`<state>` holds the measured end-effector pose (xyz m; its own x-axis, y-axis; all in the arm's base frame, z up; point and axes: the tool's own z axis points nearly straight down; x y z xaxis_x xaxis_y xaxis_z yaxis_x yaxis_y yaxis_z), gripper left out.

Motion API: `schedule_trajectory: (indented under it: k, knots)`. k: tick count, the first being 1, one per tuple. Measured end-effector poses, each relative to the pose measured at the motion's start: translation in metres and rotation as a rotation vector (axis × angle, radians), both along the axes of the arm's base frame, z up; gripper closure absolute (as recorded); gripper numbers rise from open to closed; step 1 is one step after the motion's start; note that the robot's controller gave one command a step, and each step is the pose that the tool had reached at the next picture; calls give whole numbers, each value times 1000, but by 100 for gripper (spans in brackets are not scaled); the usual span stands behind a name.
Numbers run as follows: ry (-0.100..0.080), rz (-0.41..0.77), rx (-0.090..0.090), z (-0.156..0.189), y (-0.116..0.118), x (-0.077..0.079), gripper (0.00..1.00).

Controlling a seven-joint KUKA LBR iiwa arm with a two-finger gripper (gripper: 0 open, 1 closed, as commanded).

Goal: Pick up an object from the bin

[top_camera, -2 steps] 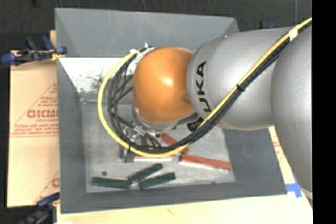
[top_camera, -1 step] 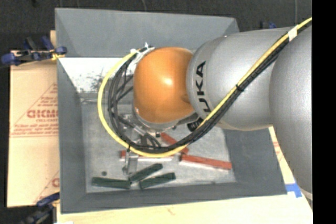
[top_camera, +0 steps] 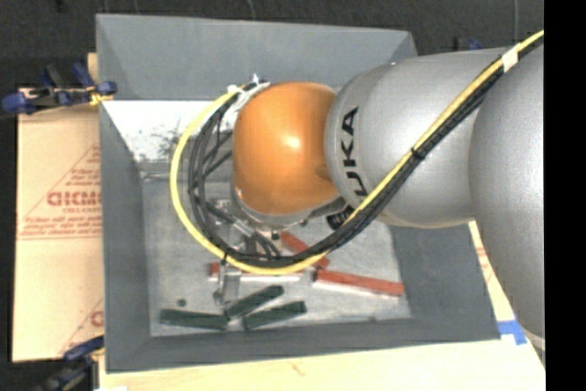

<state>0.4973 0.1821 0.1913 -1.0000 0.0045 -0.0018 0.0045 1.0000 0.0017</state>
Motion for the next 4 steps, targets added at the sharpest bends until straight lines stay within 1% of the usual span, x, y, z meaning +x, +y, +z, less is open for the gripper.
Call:
schedule_trajectory:
  k: [1,2,3,4]
  knots:
    - [-1,194,-1,0,-5,14,0]
    - [-9,412,-2,-49,-8,17,0]
    - [-6,527,-3,-113,-20,40,0]
    - [2,411,-1,-118,33,19,100]
